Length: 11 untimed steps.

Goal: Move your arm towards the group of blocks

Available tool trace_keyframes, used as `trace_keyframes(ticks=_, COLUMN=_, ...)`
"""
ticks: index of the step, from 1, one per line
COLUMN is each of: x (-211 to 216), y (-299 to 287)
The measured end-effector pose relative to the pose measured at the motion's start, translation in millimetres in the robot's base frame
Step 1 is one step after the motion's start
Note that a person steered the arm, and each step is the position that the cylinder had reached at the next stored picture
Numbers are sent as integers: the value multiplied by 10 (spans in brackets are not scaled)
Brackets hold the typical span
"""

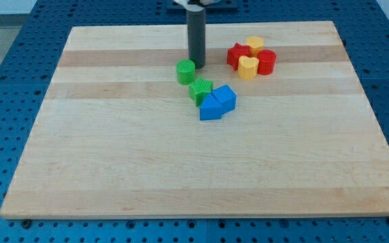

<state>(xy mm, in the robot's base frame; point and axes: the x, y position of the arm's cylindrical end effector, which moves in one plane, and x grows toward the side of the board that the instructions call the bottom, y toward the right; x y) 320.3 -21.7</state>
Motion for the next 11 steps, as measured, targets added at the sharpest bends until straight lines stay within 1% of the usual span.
trace_keyframes(ticks=3, x=0, y=-352)
trace_keyframes(ticks=5, x=10, y=-445)
trace_keyframes(ticks=11, x=583, y=-444)
